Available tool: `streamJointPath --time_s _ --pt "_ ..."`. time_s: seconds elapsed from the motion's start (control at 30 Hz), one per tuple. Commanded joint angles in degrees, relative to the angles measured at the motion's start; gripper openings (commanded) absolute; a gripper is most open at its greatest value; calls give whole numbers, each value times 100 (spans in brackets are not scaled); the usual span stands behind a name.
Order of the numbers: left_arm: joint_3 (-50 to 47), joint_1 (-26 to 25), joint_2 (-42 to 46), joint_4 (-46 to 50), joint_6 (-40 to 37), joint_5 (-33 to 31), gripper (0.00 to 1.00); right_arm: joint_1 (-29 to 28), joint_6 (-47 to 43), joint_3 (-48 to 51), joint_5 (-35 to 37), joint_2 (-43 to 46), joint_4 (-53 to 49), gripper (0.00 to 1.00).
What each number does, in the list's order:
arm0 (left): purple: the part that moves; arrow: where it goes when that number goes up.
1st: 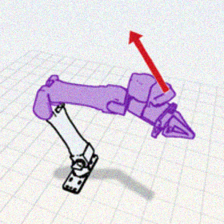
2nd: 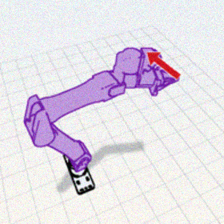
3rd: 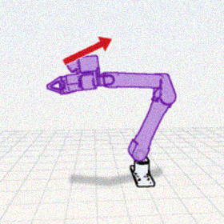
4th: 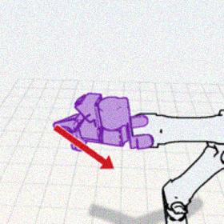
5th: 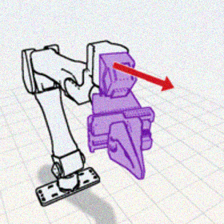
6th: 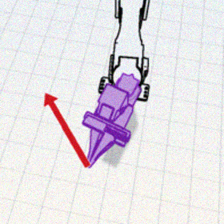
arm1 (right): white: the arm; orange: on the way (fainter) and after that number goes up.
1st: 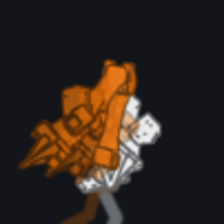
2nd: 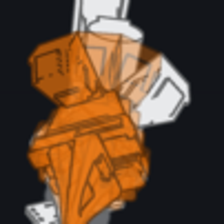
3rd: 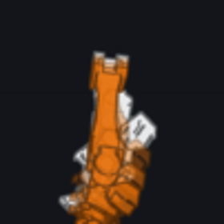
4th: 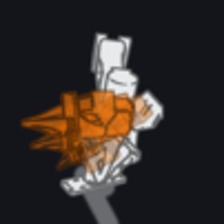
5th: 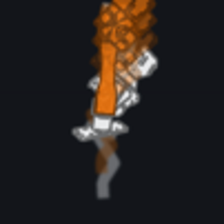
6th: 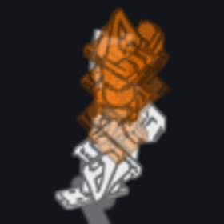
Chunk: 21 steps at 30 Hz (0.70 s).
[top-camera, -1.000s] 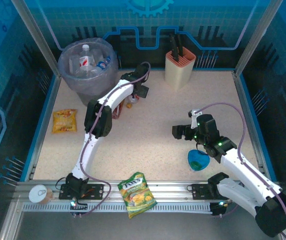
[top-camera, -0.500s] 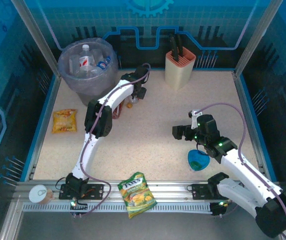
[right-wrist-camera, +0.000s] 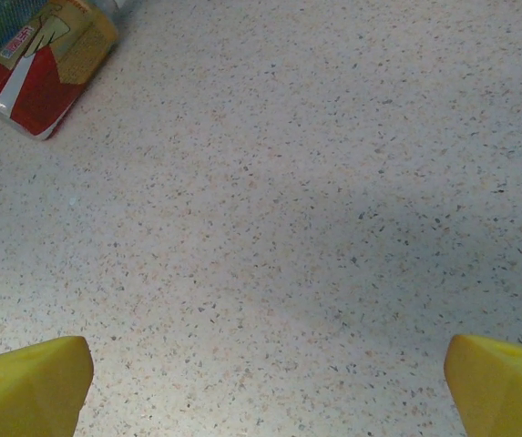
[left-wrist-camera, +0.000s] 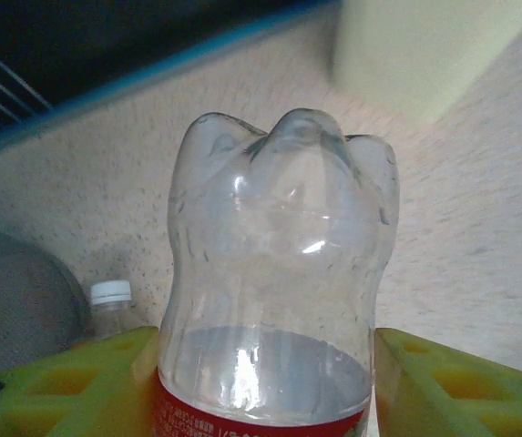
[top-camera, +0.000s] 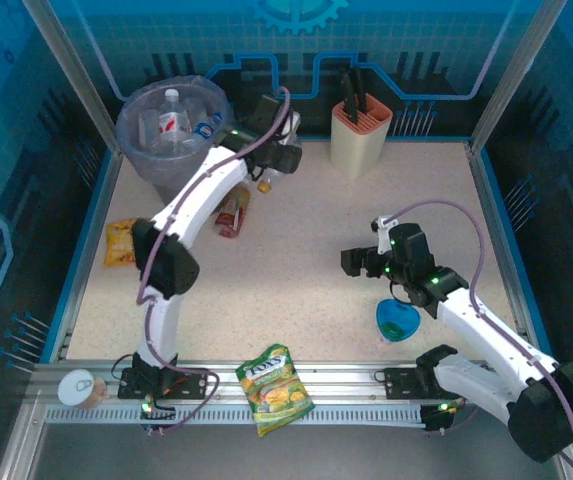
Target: Put the plastic bottles in the bin
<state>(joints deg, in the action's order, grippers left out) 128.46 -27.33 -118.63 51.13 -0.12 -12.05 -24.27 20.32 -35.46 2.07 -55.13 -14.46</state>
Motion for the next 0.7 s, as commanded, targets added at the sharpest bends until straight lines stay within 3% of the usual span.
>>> streamJointPath --time_s 0.0,0.13,0.4,0.67 --pt "157 162 802 329 68 336 59 97 -82 -241 -210 -184 207 100" --pt "461 719 1263 611 128 292 58 89 -42 -216 -303 -279 288 100" --pt "583 2612 1463 379 469 498 54 85 29 -14 -396 -258 367 100" --pt "785 3344 757 101 649 353 54 82 70 63 -392 -104 247 100"
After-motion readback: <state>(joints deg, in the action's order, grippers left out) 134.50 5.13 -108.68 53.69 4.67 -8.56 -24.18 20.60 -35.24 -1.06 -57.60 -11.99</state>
